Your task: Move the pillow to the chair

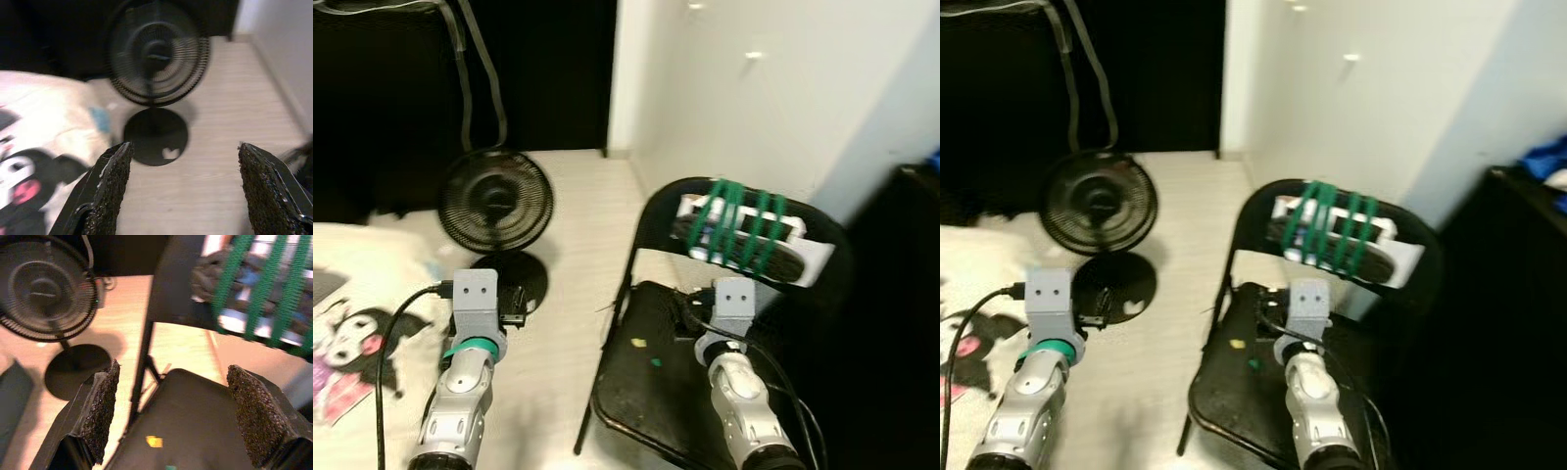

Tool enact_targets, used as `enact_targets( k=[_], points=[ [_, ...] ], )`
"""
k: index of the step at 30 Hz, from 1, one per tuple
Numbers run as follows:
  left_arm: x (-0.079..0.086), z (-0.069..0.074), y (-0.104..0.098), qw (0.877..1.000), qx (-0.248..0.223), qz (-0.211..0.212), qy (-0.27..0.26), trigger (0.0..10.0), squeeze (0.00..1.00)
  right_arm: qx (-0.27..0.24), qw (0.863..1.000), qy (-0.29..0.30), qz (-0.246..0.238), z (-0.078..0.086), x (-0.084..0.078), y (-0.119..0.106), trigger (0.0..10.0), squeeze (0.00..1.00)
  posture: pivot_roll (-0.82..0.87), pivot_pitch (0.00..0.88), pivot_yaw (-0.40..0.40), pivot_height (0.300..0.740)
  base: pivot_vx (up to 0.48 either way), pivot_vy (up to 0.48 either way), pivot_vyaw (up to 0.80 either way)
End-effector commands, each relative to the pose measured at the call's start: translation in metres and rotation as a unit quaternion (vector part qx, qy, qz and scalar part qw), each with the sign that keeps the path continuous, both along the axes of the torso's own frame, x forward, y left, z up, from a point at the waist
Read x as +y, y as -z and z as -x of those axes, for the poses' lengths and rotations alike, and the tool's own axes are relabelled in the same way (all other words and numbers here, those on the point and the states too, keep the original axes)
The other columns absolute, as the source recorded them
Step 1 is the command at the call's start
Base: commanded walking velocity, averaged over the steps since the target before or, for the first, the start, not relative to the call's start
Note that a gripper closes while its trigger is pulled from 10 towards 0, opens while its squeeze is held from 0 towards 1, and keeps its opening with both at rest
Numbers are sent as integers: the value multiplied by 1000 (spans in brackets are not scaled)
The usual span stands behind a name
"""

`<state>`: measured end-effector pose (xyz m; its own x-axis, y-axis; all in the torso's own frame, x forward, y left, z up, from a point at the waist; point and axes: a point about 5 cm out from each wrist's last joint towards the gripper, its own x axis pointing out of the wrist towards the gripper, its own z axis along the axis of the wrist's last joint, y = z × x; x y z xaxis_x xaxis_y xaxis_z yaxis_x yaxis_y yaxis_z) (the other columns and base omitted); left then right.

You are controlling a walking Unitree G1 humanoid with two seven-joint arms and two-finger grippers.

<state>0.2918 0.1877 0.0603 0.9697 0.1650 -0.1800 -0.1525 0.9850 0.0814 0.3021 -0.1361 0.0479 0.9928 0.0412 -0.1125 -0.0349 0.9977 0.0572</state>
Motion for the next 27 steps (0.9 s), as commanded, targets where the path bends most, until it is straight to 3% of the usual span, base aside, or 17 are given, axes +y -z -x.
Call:
enact_targets(
  k=[1, 27],
  points=[
    [-3, 2, 2, 1000, 7, -4, 5, 10000, 0, 0, 1000, 5, 3, 1, -2, 1, 10000, 0, 108, 0, -6, 740, 0, 0, 800],
    [-8, 2, 2, 1000, 11, -8, 23, 10000, 0, 4, 1000, 9, 12, 3, -3, 3, 10000, 0, 99, 0, 17, 740, 0, 0, 800]
  ],
)
